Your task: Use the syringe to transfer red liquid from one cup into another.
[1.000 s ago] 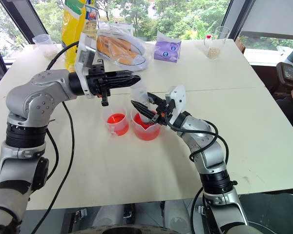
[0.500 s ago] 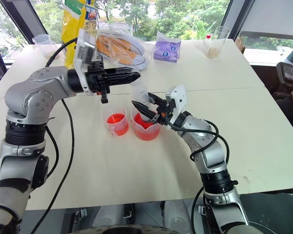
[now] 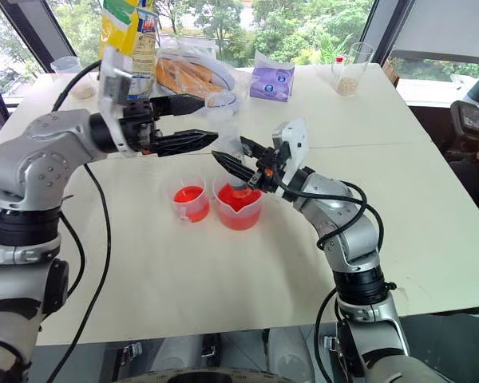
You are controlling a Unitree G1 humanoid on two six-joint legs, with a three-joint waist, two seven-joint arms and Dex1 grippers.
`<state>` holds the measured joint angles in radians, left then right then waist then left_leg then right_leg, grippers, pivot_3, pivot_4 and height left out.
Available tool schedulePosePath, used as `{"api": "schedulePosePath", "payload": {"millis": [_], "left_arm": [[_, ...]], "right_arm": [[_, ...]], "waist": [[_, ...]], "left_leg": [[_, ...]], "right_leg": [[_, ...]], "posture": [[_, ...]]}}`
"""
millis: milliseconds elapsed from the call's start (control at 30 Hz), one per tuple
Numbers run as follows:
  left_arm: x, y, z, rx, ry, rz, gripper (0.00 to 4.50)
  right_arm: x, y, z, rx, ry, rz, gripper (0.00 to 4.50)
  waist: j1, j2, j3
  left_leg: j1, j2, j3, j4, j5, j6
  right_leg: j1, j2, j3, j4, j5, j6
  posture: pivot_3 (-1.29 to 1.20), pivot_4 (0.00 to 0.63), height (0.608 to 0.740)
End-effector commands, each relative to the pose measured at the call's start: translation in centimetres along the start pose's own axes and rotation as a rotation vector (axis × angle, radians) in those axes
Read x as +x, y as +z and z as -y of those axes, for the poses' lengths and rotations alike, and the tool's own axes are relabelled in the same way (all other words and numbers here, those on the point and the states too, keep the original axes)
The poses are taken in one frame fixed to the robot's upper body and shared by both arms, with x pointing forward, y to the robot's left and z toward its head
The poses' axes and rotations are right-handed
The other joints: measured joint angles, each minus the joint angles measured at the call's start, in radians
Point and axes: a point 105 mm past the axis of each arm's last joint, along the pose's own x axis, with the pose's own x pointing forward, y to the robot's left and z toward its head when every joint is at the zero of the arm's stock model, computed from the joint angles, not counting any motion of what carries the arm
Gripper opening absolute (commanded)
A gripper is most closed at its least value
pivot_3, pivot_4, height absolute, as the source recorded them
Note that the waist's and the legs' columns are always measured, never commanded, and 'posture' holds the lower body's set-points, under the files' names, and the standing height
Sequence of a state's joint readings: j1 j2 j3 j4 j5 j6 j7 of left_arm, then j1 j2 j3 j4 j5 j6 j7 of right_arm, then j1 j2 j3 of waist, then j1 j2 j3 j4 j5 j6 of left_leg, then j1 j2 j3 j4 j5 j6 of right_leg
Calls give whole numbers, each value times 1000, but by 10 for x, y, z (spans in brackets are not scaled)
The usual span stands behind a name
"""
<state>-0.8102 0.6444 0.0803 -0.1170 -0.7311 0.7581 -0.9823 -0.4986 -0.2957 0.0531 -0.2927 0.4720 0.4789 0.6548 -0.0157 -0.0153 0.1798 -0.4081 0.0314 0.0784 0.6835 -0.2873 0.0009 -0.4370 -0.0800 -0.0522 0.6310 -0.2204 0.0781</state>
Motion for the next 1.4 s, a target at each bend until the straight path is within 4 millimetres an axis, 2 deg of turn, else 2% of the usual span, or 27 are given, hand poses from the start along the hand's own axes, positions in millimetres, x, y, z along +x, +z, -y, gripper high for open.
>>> {"api": "schedulePosePath", "payload": {"millis": [33,167,267,333,467,633,833,933,1133,1233,1333,1367,1400], "left_arm": [[-26,26,-3,62,57,55,4179],[-46,35,-9,72,114,59,4179],[-61,44,-12,85,157,62,4179],[-69,48,-13,95,183,64,4179],[-76,55,-11,106,211,76,4179],[-80,64,-6,118,223,88,4179],[-75,73,-3,118,217,117,4179],[-70,74,-2,113,208,123,4179],[-51,62,-7,102,192,94,4179],[-48,55,-7,92,183,61,4179],[-46,51,-8,87,185,52,3403],[-46,51,-8,86,184,53,3017],[-45,51,-8,84,183,57,2451]], "right_arm": [[4,33,-1,-57,19,91,1412],[12,55,-1,-69,43,138,1412],[28,76,-5,-54,106,194,1412],[44,81,-11,-16,154,223,1412],[66,73,-23,21,217,234,1412],[81,48,-36,65,261,218,1412],[80,22,-42,79,280,173,1412],[79,19,-44,82,282,166,1412],[79,14,-44,72,274,154,1412],[79,14,-42,68,268,153,1412],[79,14,-42,67,264,153,1412],[79,14,-41,66,263,153,1412],[79,14,-41,66,263,152,1412]], "waist": [[0,0,0],[2,0,0],[2,0,0],[1,0,0],[-1,0,0],[1,0,0],[1,0,0],[-1,0,0],[-1,0,0],[-1,0,0],[-3,0,0],[-3,0,0],[-3,0,0]], "left_leg": [[0,0,0,0,0,0],[0,0,0,0,0,0],[0,0,0,0,0,0],[0,0,0,0,0,0],[0,0,0,0,0,0],[0,0,0,0,0,0],[0,0,0,0,0,0],[0,0,0,0,0,0],[0,0,0,0,1,-1],[0,0,0,0,1,-1],[0,0,0,0,1,-1],[0,0,0,0,1,-1],[0,0,0,0,1,-1]], "right_leg": [[0,0,0,0,0,0],[0,0,0,0,0,0],[0,0,0,0,0,0],[0,0,0,0,0,0],[0,0,0,1,0,0],[0,-1,0,0,0,0],[0,-1,0,0,0,0],[0,-1,0,1,0,0],[0,-1,0,1,0,0],[0,-1,0,1,0,0],[0,0,0,1,0,0],[0,0,0,1,0,0],[0,0,0,1,0,0]], "posture": [[0,150,740],[0,150,740],[0,150,740],[0,150,740],[0,150,740],[0,150,740],[0,150,740],[0,150,740],[0,150,740],[0,150,740],[0,150,740],[0,150,740],[0,150,740]]}}
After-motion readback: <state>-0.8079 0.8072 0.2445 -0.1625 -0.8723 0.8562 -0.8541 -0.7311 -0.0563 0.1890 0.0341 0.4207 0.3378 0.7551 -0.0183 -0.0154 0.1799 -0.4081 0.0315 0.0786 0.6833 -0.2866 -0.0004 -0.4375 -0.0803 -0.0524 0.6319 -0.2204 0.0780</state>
